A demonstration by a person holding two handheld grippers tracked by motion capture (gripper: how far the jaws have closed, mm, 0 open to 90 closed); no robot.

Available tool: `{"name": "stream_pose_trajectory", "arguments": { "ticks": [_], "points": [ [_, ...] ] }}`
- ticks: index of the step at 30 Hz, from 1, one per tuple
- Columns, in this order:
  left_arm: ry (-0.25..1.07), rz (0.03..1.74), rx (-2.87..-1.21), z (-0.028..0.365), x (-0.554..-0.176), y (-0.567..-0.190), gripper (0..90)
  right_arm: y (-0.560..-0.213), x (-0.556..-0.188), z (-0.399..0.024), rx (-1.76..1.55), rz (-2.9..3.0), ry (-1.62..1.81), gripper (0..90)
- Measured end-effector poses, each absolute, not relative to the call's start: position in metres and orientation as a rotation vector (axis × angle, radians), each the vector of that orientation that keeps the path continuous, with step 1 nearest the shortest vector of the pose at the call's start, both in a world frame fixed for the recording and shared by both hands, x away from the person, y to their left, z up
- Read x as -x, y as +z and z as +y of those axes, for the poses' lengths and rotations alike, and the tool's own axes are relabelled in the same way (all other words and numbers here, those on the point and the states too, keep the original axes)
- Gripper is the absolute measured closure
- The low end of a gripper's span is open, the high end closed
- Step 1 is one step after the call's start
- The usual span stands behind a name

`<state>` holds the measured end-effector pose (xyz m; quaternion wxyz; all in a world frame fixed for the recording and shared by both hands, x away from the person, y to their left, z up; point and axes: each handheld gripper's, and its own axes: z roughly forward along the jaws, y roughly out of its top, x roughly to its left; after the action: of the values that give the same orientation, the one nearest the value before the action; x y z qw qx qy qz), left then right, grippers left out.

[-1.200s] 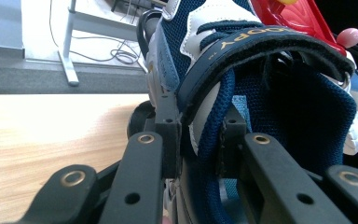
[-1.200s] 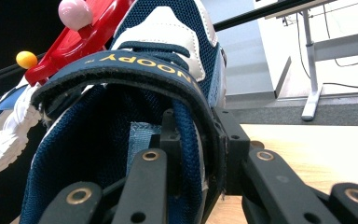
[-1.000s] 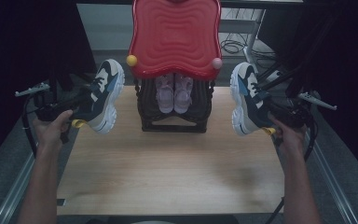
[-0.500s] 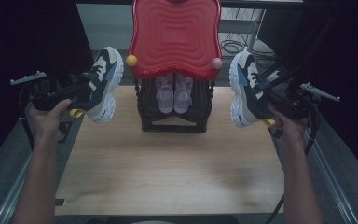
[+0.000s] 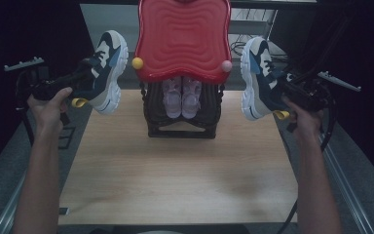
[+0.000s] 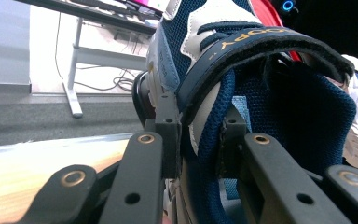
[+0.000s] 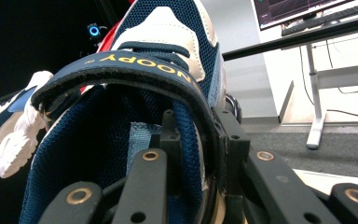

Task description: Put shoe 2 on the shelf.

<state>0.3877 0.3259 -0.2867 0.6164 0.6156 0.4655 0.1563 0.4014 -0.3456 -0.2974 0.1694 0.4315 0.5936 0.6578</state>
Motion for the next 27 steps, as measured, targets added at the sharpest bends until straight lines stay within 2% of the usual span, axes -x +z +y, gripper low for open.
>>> {"name": "stream_pose_trajectory", "arguments": {
  "ticks": [27],
  "points": [
    [0.387,1.003,-1.402,0.299,-0.411,-0.214,75.5,-0.228,-0.423,-0.317,-1.168,1.679,1.945,76.6]
  ]
}}
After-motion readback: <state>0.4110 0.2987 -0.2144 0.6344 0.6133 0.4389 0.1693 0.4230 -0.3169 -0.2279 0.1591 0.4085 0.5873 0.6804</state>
